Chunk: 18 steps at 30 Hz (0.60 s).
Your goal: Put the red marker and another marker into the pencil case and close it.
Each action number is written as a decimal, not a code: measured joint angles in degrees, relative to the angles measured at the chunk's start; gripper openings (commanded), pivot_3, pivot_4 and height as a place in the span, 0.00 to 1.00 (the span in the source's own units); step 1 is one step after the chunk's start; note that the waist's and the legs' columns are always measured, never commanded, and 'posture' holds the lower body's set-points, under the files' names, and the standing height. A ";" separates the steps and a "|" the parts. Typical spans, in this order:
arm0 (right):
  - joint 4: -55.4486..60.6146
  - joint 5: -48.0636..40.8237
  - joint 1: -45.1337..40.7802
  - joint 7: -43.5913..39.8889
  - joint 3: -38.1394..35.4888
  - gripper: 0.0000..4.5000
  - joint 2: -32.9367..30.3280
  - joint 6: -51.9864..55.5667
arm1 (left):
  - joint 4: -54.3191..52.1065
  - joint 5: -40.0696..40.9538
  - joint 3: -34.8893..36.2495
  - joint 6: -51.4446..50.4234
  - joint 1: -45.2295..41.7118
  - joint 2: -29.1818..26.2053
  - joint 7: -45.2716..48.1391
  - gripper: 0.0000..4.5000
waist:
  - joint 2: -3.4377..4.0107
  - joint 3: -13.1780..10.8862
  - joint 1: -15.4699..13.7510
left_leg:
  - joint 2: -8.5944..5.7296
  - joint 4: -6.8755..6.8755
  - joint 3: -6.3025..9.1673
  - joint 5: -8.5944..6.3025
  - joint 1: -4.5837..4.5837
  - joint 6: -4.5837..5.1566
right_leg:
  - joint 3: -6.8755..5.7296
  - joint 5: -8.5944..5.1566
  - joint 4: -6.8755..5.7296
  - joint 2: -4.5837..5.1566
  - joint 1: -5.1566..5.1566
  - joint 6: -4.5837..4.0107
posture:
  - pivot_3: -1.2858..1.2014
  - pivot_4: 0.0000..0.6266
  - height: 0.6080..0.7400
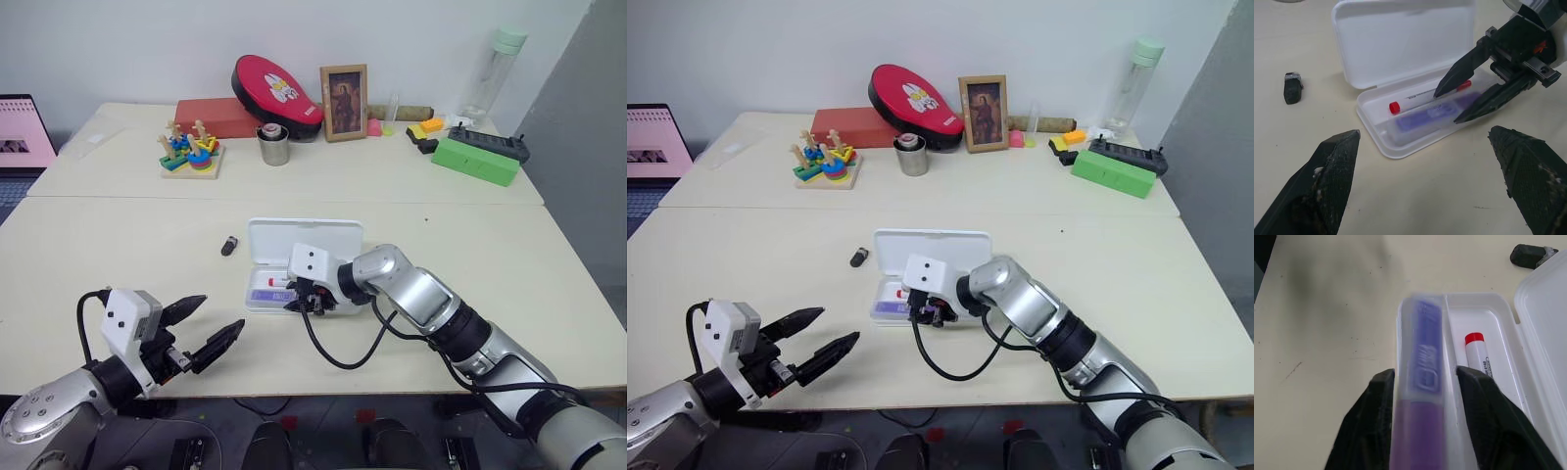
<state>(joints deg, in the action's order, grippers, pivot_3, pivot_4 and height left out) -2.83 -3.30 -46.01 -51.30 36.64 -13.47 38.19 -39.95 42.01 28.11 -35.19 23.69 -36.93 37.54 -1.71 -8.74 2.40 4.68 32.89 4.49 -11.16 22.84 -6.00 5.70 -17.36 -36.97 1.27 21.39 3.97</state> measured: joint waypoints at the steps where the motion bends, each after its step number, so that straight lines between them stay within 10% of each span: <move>1: -0.01 0.00 -0.09 0.03 -0.08 0.69 0.11 -0.01 | 0.00 0.06 -0.25 -0.21 -0.28 0.00 -0.17 1.00 | 0.00 0.00 -0.01 | 0.00 0.00 0.00 0.00 0.00 0.00 | 0.00 0.00 0.00 0.00 0.00 0.00 | 0.52 0.24 1.00; 6: -0.32 -0.13 -0.28 0.10 -1.95 0.98 0.37 -0.04 | 0.00 0.34 -0.91 -0.64 -1.60 -0.02 -0.78 1.00 | 0.00 0.00 -0.01 | 0.00 0.00 0.00 0.00 0.00 0.00 | 0.00 0.00 0.00 0.00 0.00 0.00 | 0.52 0.24 1.00; 18: 6.77 -11.35 -3.36 -1.03 -18.51 0.99 0.20 6.00 | 13.93 -9.44 -6.58 -1.46 -22.57 4.77 -17.94 1.00 | -0.07 0.04 -0.53 | -0.03 0.08 0.03 0.02 0.01 0.01 | 0.01 0.11 -0.02 -0.02 -0.21 0.17 | 0.52 0.24 1.00</move>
<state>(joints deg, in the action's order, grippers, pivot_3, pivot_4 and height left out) 3.94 -14.65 -49.37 -52.33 18.12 -13.27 44.18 -26.02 32.57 21.53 -36.64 1.12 -32.16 19.60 -1.78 -8.70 1.88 4.65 32.97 4.52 -11.15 22.85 -6.00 5.71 -17.25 -37.00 1.24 21.19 4.14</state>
